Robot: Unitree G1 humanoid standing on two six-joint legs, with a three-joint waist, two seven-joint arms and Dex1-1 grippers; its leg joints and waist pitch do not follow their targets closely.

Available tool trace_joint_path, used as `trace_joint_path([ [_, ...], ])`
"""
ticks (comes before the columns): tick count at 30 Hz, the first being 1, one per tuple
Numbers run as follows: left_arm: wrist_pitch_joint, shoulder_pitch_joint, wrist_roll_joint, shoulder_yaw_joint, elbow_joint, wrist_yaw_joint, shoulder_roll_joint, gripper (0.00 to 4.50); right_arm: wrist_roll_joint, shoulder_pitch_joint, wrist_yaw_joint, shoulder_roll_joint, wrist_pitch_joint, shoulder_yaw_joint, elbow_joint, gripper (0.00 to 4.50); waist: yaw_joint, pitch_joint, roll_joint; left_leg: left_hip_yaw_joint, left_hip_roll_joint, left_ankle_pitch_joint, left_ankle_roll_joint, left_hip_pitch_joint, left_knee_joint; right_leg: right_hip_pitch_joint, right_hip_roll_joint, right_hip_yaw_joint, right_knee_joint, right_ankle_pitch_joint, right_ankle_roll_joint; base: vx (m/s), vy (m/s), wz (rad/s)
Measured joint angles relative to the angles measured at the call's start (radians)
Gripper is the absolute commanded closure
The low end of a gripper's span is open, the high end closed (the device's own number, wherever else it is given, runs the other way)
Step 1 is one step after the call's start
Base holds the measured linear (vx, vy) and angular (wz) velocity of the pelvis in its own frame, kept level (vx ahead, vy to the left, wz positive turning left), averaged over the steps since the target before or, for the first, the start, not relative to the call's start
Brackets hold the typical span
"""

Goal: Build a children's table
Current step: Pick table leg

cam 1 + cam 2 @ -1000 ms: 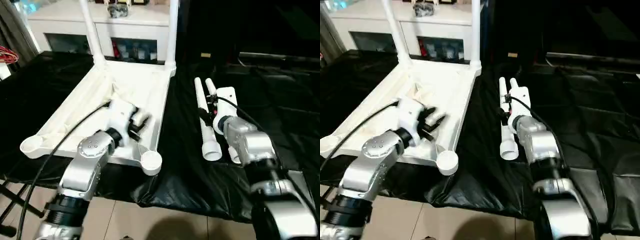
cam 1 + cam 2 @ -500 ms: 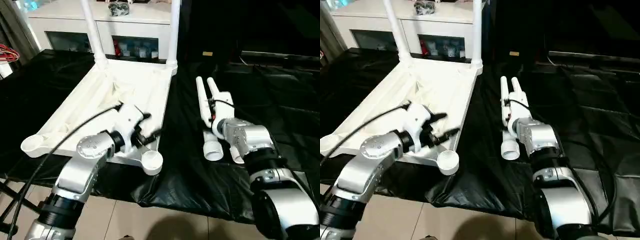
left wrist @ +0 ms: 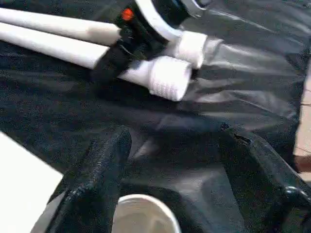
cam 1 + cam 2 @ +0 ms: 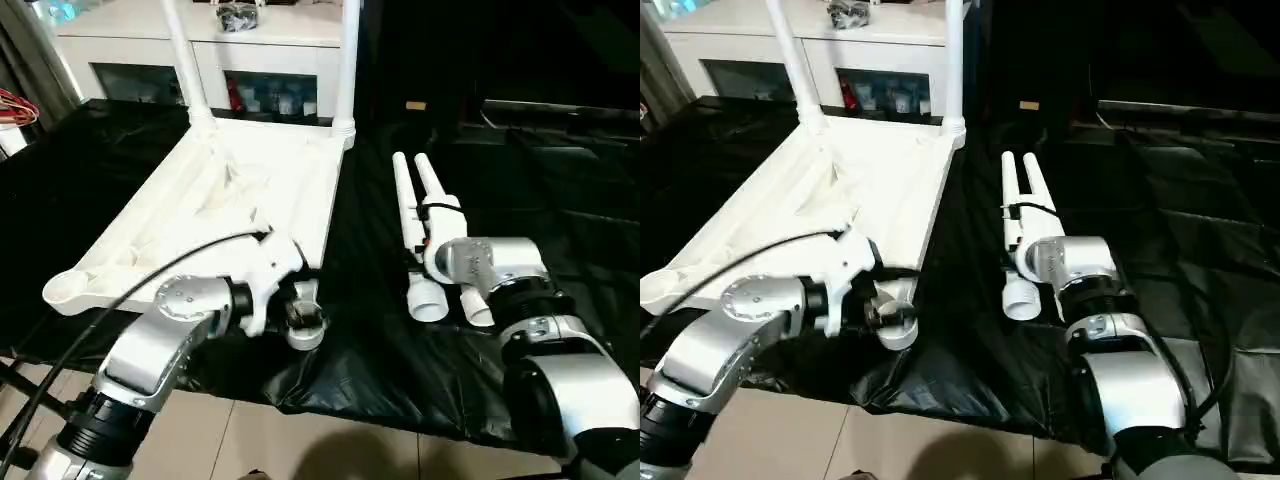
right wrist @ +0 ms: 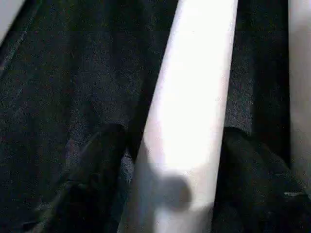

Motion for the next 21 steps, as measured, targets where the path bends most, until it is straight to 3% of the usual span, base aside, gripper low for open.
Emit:
trace_joint_path([
  [1,-0.008,-0.007,0.003,-0.001,0.019,0.000,-0.002,1.15,0.000,-0.004,0.002,-0.003,0.002,0.000,0.009,1.67,0.000,0.000,0.000,0.000,0.000,0.000,0.000,0.001,0.000,0.000,0.000,0.000,0.000,0.000,0.000,0.000,0.000,0.00],
  [4,-0.034,-0.028,0.021,-0.001,0.073,0.007,-0.008,1.15,0.001,-0.007,0.008,-0.008,0.004,-0.003,0.019,1.72,0.000,0.000,0.000,0.002,0.001,0.000,-0.001,0.001,-0.001,0.001,0.000,0.000,0.000,0.000,0.000,0.000,0.000,0.00],
  [5,-0.043,-0.028,0.028,-0.001,0.081,0.012,-0.012,1.15,0.003,-0.007,0.008,-0.009,0.005,-0.007,0.019,1.99,0.000,0.000,0.000,0.003,0.001,0.000,-0.001,0.001,-0.001,0.000,0.000,0.000,0.000,0.000,0.000,0.000,0.000,0.00],
  [10,-0.072,-0.026,0.042,0.001,0.099,0.050,-0.017,1.15,0.035,-0.007,0.009,-0.017,0.017,-0.051,0.023,2.40,0.001,0.001,-0.003,0.010,0.006,0.001,0.000,0.002,-0.002,0.000,0.000,0.001,0.000,0.000,0.000,0.000,0.000,0.00],
  [21,-0.076,-0.053,0.044,0.063,0.115,0.142,-0.068,1.15,0.088,0.005,0.035,-0.046,0.032,-0.121,0.029,2.66,0.010,0.001,-0.004,0.012,0.006,0.001,0.000,0.002,-0.002,0.000,0.000,0.001,-0.001,0.000,0.000,0.000,0.000,0.00],
])
